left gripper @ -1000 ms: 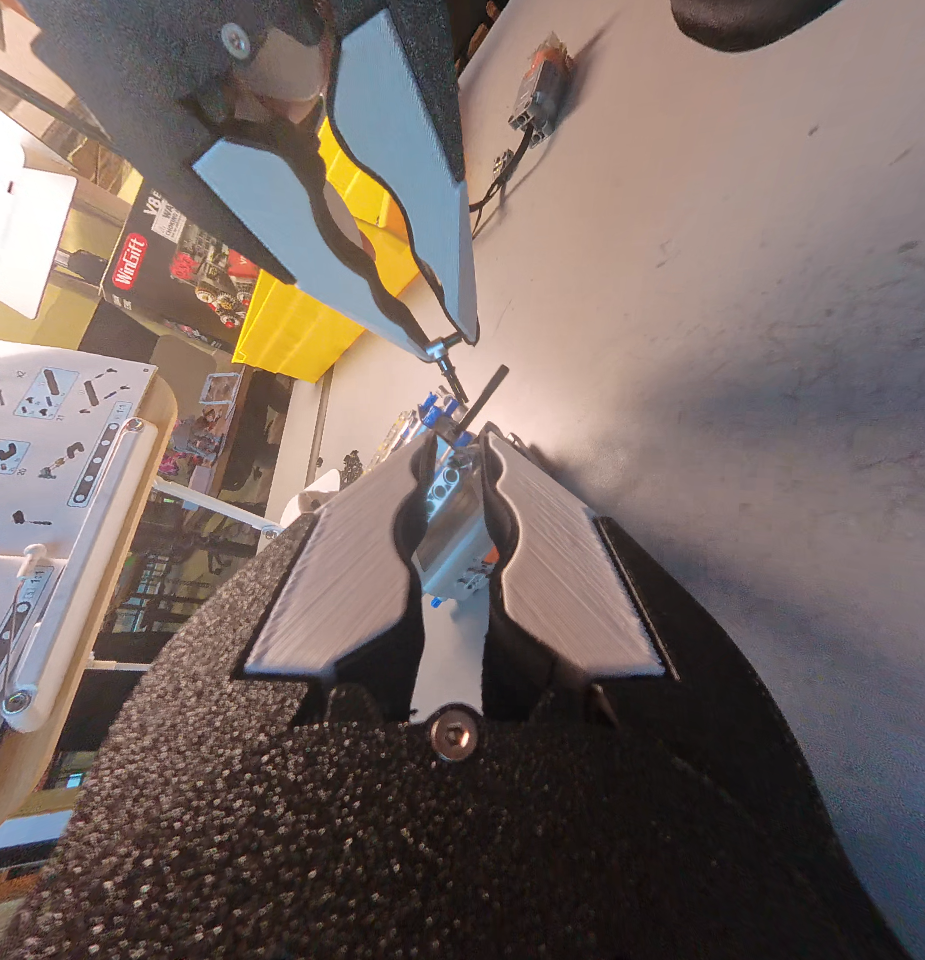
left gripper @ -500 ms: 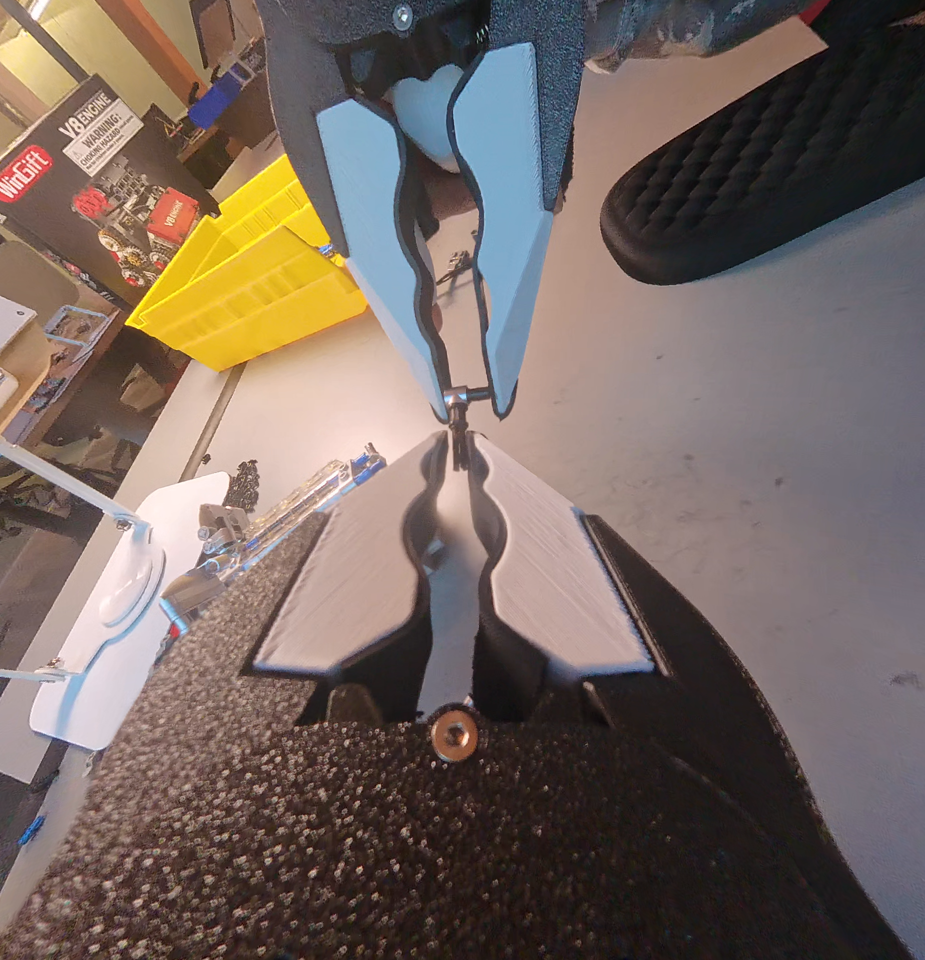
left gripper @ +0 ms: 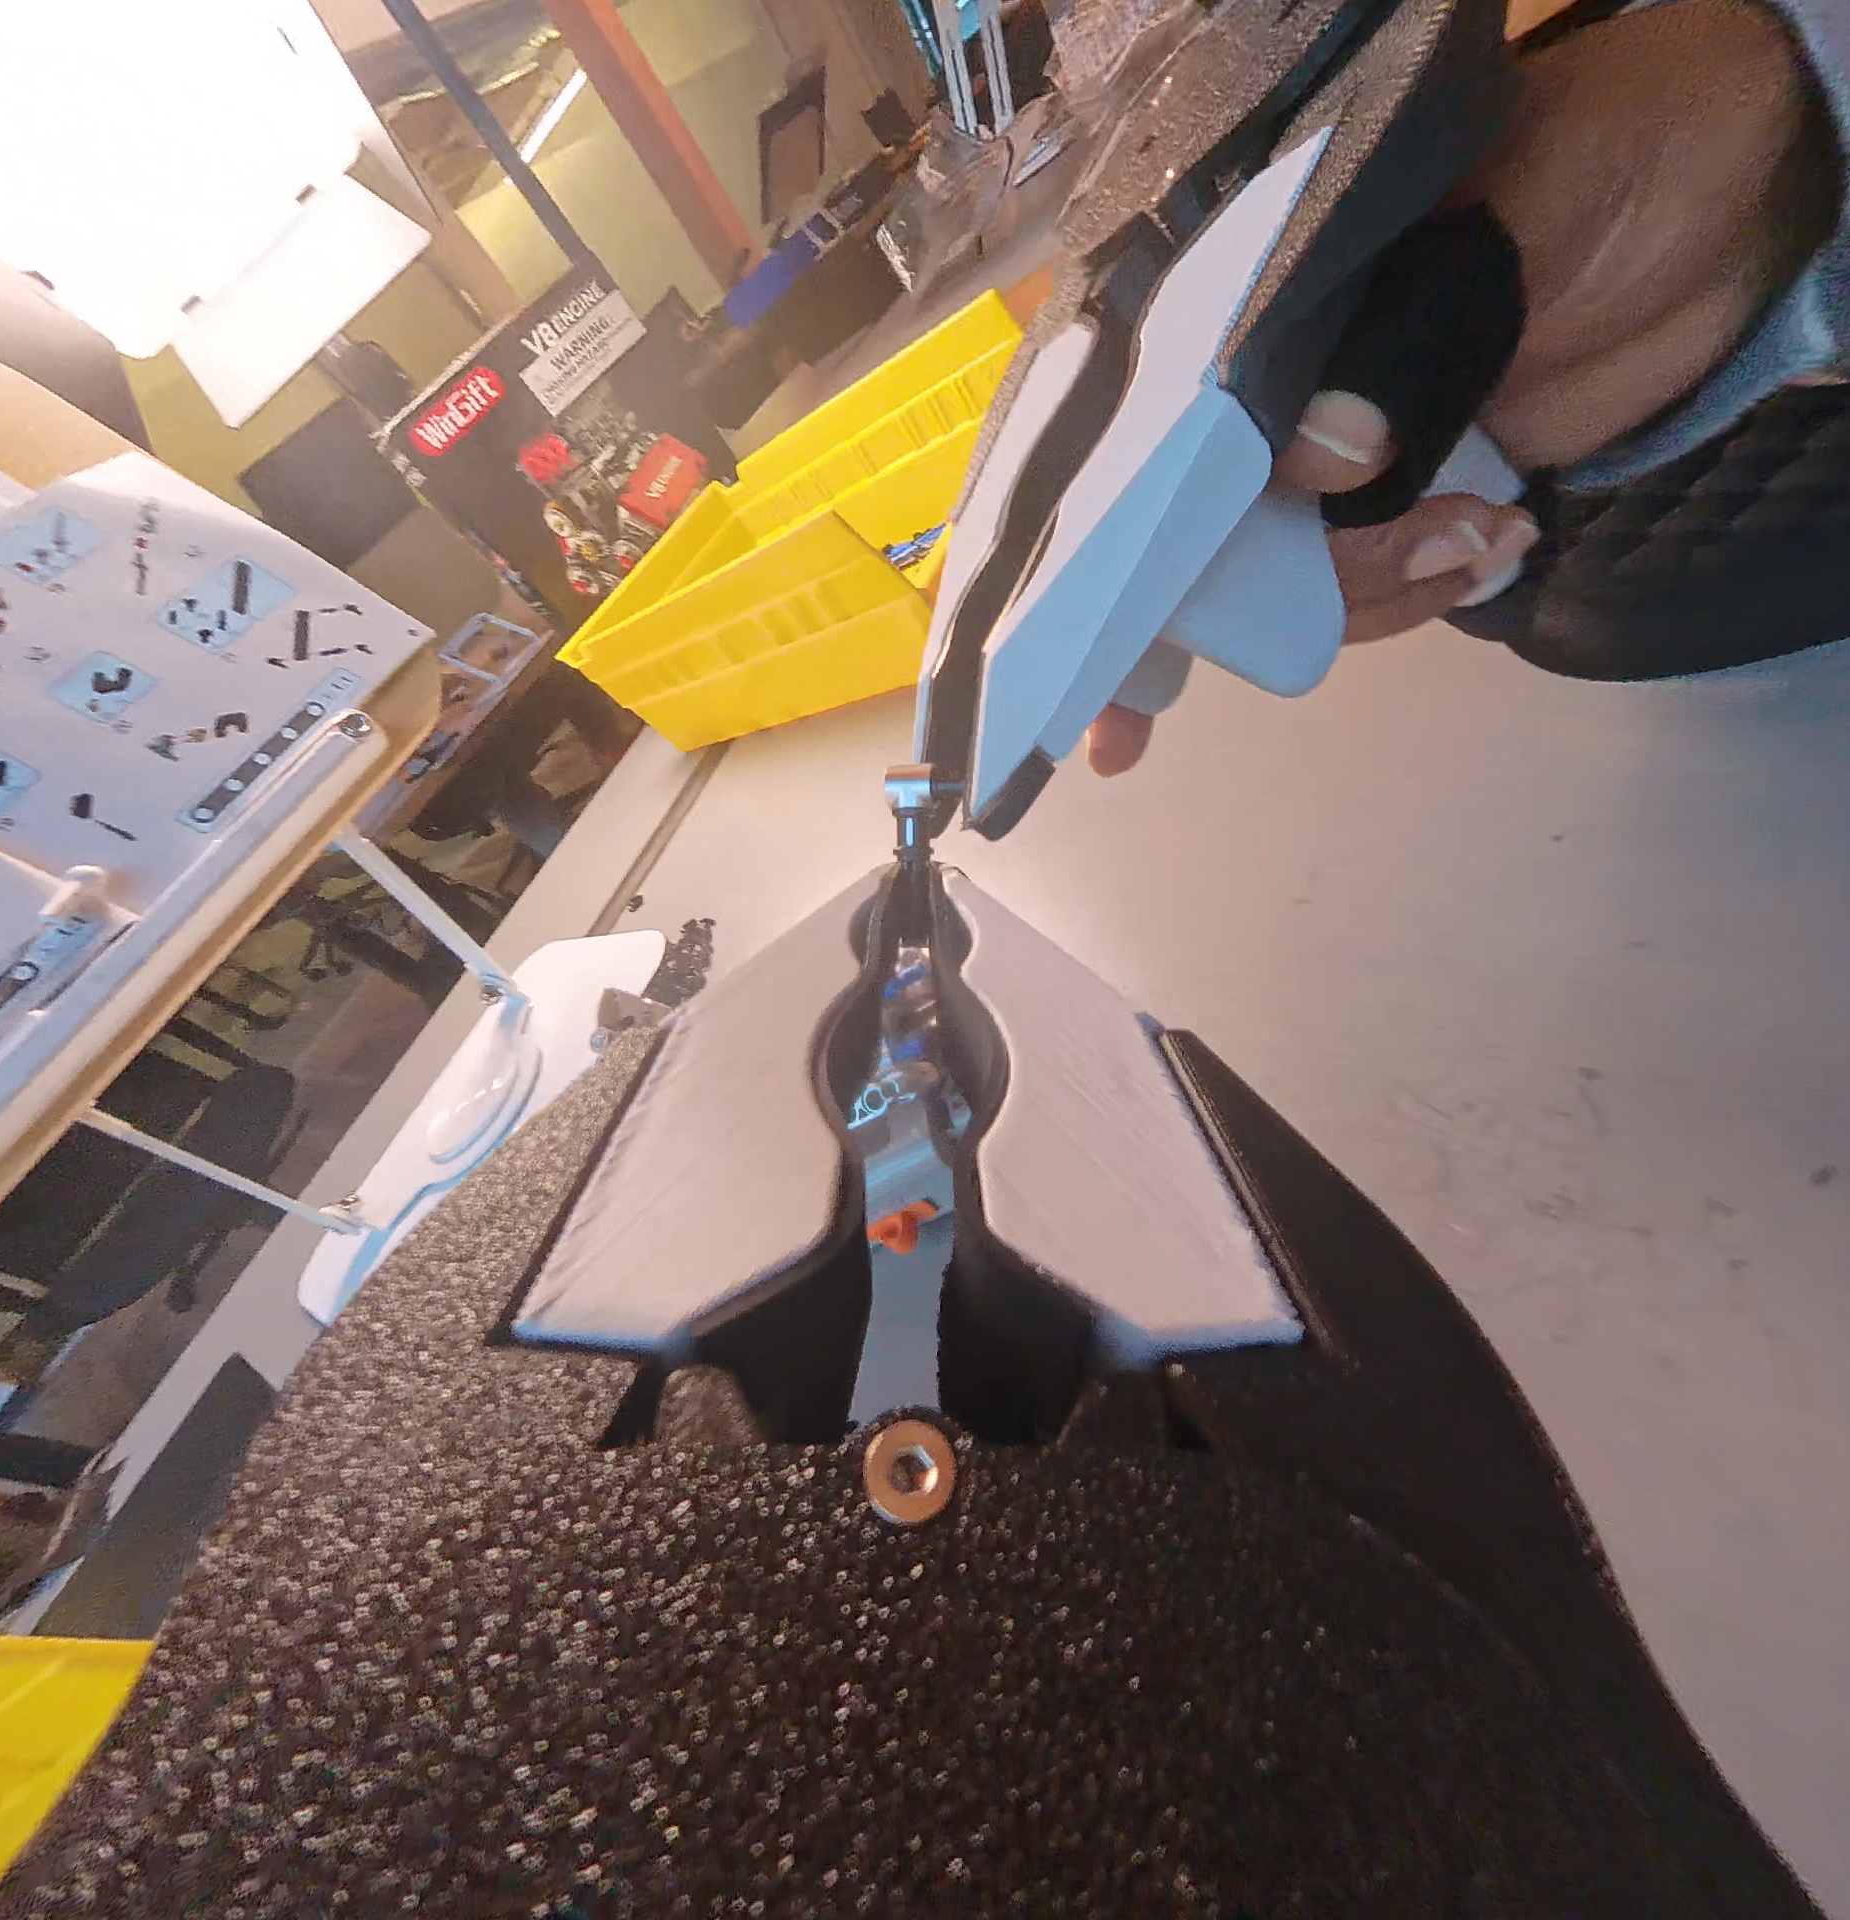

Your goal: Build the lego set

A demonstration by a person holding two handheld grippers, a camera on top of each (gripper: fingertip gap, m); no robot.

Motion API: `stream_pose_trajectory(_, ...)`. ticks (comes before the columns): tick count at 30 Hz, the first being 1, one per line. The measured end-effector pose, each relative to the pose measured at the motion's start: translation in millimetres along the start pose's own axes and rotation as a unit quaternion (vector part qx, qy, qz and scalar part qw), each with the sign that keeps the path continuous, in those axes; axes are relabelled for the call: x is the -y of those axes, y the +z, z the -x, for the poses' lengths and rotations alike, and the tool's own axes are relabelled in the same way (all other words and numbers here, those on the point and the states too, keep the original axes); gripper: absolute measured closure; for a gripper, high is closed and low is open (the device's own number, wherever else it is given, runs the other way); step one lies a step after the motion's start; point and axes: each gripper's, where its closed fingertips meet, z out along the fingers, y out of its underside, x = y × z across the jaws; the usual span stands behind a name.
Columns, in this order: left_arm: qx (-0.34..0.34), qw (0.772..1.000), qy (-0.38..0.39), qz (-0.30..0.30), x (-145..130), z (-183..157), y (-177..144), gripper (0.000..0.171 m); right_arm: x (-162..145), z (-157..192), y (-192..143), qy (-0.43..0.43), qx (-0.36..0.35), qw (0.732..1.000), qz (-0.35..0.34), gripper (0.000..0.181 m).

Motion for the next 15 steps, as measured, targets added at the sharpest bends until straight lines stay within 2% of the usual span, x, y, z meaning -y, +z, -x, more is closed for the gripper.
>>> stream_pose_trajectory(5, 0.037, 0.999, 0.034, 0.007, 5, 2, 1, 0.170, 9, -6, -3, 0.036, -0.042, 0.998, -0.032, 0.172)
stream_pose_trajectory(12, 0.044, 0.998, 0.029, 0.026, -2, 11, 2, 0.169, 7, -16, -6, 0.020, -0.045, 0.999, -0.007, 0.175)
stream_pose_trajectory(13, 0.050, 0.998, 0.021, 0.027, -5, 19, -1, 0.166, 7, -24, -9, 0.011, -0.053, 0.999, 0.006, 0.175)
stream_pose_trajectory(15, 0.056, 0.997, -0.038, 0.042, -17, 44, -8, 0.150, 4, -44, -20, -0.015, -0.087, 0.996, 0.029, 0.175)
